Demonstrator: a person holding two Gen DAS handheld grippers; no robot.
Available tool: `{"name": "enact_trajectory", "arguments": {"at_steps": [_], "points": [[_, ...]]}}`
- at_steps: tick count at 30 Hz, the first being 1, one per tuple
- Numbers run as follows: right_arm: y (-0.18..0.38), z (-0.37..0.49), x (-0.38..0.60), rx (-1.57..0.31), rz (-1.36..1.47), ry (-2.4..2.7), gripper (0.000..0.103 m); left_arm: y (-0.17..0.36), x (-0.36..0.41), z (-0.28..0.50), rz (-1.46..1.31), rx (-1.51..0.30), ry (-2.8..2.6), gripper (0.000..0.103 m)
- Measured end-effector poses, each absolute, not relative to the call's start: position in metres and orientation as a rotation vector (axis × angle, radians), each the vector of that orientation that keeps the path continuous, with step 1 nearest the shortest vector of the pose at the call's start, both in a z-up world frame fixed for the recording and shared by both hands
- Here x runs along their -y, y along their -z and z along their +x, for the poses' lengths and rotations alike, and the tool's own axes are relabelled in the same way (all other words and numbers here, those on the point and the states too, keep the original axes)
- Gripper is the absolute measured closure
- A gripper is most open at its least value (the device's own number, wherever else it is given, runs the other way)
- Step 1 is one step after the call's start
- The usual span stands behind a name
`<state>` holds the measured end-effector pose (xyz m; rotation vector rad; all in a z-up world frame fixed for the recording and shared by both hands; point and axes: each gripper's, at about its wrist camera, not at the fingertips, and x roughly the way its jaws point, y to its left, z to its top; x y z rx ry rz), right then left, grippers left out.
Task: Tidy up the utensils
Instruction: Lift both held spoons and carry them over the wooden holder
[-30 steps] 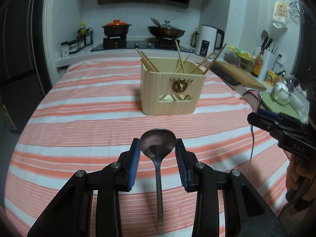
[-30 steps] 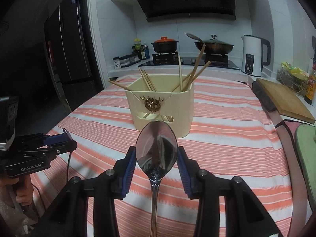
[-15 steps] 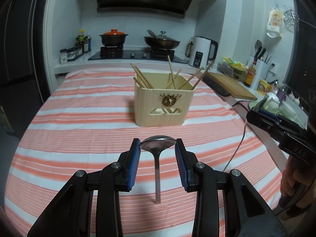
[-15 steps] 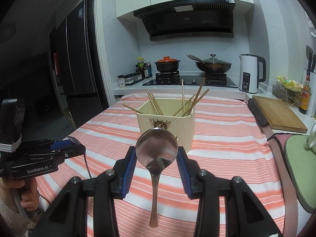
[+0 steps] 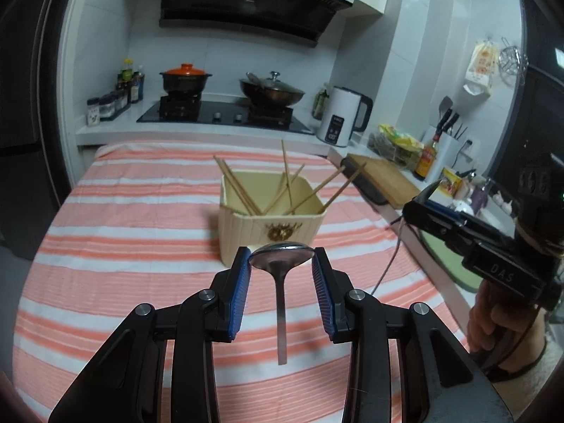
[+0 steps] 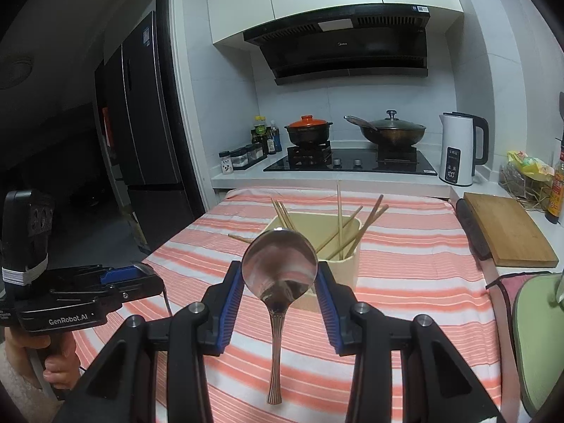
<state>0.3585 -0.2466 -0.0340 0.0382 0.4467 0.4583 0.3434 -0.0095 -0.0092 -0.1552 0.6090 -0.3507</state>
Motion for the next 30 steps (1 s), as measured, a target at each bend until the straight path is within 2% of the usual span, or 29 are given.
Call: {"name": "enact_trajectory", "arguments": {"at_steps": [7,11,18,30], "points": [[-0.015,0.407,0.234,-0.373,0.032,-0.439,0.061,-0.058,0.008,0.404,-0.186,-0.520,0.350,0.068],[-0.031,0.438,0.227,-0.318,0.028,-0.388,0.061,-0.072,0.010,0.445,-0.200,-0.472,0.301,0.068],[-0.015,0.491,0.220,-0.301,0.025,-0.324,0.061,-0.038,0.020,0.498,-0.198,-0.525,0.258,0.068],[0.049,0.547,0.216,-0.614,0.004,-0.289,0.061,0.041,0.032,0.535,-0.144,-0.768,0.239,0.067]]}}
